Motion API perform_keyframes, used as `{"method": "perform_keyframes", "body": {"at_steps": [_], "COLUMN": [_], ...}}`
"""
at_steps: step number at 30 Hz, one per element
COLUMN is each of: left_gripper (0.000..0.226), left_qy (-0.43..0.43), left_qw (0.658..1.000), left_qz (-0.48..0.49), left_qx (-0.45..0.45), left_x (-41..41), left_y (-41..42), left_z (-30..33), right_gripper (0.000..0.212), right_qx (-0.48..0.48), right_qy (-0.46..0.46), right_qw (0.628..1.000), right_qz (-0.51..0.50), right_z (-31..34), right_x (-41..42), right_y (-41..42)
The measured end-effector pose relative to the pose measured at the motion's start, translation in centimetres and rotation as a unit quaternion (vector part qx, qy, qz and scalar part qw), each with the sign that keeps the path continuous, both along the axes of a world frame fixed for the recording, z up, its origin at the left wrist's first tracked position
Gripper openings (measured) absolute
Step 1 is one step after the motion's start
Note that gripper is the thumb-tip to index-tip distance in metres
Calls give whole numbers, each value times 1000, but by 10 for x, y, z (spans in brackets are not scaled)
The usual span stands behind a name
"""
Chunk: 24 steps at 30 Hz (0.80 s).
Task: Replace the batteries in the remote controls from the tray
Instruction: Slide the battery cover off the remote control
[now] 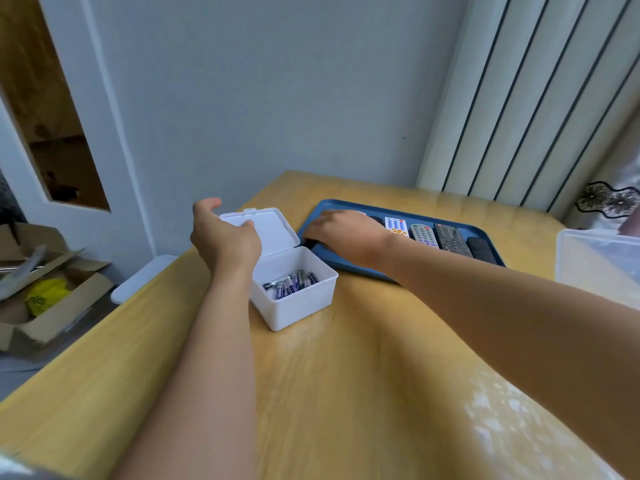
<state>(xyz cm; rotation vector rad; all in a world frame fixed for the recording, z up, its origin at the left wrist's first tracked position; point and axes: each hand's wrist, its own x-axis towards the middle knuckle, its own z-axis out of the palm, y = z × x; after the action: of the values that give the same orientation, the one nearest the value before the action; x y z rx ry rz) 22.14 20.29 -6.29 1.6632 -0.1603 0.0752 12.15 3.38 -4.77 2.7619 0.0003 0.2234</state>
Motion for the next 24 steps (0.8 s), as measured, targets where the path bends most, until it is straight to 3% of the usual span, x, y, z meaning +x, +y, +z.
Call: {"method": "perform_keyframes", "body": {"at_steps": [3, 5, 6, 8, 9, 10, 11, 13, 14, 15, 18, 20, 22, 24], "left_gripper": [54, 59, 61, 60, 57, 53, 51, 43, 35, 29, 29, 26, 24, 24], "left_qy": [13, -35, -103, -281, -319, -291, -201, 7, 56, 74, 82, 84, 102, 121], "left_qw": [999, 993, 983, 951, 945, 949, 939, 840, 790, 766, 759, 753, 750, 741], "left_qz": [-13, -4, 20, 41, -13, -124, -275, -539, -608, -638, -645, -653, -654, -659], "left_qx": [35, 115, 154, 121, 66, 2, -51, -68, -48, -36, -25, -22, -23, -37], "left_x": [-1, -9, -15, -38, -54, -73, -97, -146, -162, -174, -190, -195, -199, -202], "left_y": [-2, -3, -3, -11, -18, -24, -28, -38, -42, -45, -51, -54, -57, -58], "left_z": [-1, 2, 7, 22, 29, 35, 41, 41, 36, 29, 11, 1, -5, -9], "right_gripper": [27, 20, 22, 25, 26, 26, 26, 27, 27, 28, 26, 26, 37, 47], "right_qx": [158, 292, 369, 536, 609, 670, 715, 752, 753, 748, 736, 711, 673, 672], "right_qy": [-212, -365, -405, -425, -417, -404, -392, -392, -397, -403, -401, -395, -384, -372], "right_qw": [964, 884, 836, 728, 673, 621, 577, 528, 521, 521, 535, 566, 610, 619], "right_qz": [25, -4, -25, -45, -47, -46, -45, -53, -64, -78, -109, -136, -166, -164], "right_z": [18, 37, 46, 58, 58, 56, 51, 36, 29, 22, 8, 0, -5, -9], "right_x": [-31, -64, -82, -123, -140, -153, -163, -183, -190, -197, -212, -217, -221, -222], "right_y": [5, 11, 15, 19, 19, 20, 22, 23, 24, 24, 17, 10, 7, 5]}}
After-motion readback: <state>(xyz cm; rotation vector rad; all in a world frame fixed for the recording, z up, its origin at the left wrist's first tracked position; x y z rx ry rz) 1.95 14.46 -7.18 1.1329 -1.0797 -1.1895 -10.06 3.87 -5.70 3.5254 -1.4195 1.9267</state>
